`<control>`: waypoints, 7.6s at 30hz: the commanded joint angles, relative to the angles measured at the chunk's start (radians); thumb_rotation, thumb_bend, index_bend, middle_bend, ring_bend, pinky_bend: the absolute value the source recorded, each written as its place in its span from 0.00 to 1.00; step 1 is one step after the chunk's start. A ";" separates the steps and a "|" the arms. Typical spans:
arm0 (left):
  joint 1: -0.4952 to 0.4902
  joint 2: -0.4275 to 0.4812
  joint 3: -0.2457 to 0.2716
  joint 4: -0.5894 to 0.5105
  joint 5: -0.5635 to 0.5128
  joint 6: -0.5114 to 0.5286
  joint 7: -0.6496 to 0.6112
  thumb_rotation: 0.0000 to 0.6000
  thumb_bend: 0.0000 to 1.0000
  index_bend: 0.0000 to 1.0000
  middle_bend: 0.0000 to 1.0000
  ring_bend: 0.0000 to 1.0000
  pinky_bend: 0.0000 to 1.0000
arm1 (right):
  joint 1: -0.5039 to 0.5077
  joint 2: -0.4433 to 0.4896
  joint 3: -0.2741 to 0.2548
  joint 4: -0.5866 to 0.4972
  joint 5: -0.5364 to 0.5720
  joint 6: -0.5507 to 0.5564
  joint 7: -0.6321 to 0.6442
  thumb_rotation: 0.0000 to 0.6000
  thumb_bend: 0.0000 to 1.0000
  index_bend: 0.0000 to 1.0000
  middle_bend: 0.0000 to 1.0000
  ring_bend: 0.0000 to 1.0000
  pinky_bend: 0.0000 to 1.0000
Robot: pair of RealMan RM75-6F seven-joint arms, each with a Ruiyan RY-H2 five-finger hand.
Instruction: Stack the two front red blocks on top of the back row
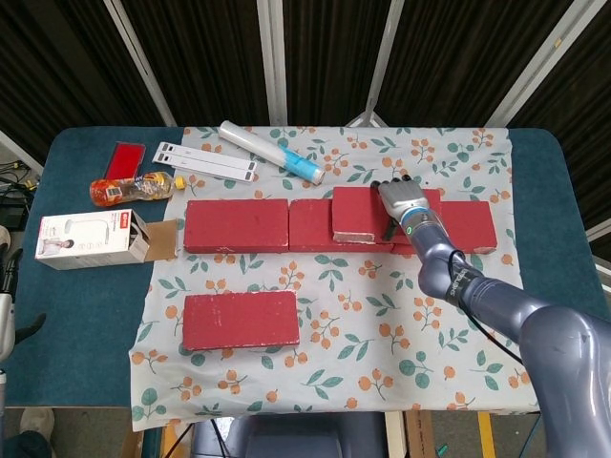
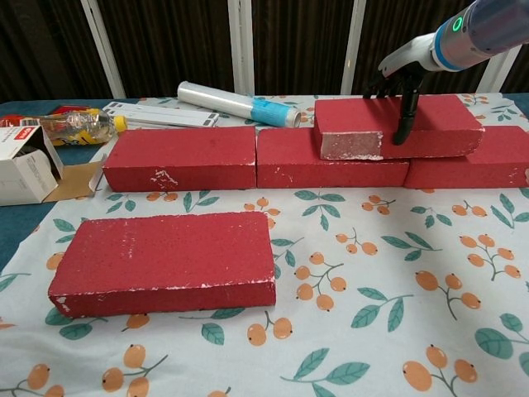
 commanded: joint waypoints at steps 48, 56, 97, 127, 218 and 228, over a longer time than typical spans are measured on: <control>0.027 0.037 -0.009 -0.022 -0.003 0.034 -0.076 1.00 0.00 0.05 0.00 0.00 0.17 | -0.289 0.491 0.098 -0.715 -0.567 0.456 0.369 1.00 0.09 0.00 0.00 0.00 0.00; 0.042 0.063 -0.009 -0.047 -0.003 0.045 -0.127 1.00 0.00 0.05 0.00 0.00 0.17 | -0.666 0.499 -0.029 -0.887 -0.944 0.923 0.408 1.00 0.09 0.00 0.00 0.00 0.00; -0.806 0.670 -0.091 -0.750 -0.770 -0.956 0.145 1.00 0.00 0.00 0.00 0.00 0.16 | -1.223 0.184 0.015 -0.469 -1.280 1.192 0.568 1.00 0.09 0.00 0.00 0.00 0.00; -1.277 0.160 0.150 -0.828 -1.362 -0.427 0.554 1.00 0.00 0.00 0.00 0.00 0.20 | -1.282 0.149 0.114 -0.337 -1.369 1.177 0.696 1.00 0.09 0.00 0.00 0.00 0.00; -1.054 -0.259 0.120 -0.544 -1.161 -0.231 0.606 1.00 0.00 0.07 0.27 0.18 0.27 | -1.335 0.160 0.203 -0.316 -1.421 1.128 0.817 1.00 0.08 0.00 0.00 0.00 0.00; -1.058 -0.250 0.093 -0.526 -1.174 -0.222 0.652 1.00 0.00 0.29 0.42 0.20 0.23 | -1.338 0.151 0.214 -0.314 -1.415 1.133 0.822 1.00 0.09 0.00 0.00 0.00 0.00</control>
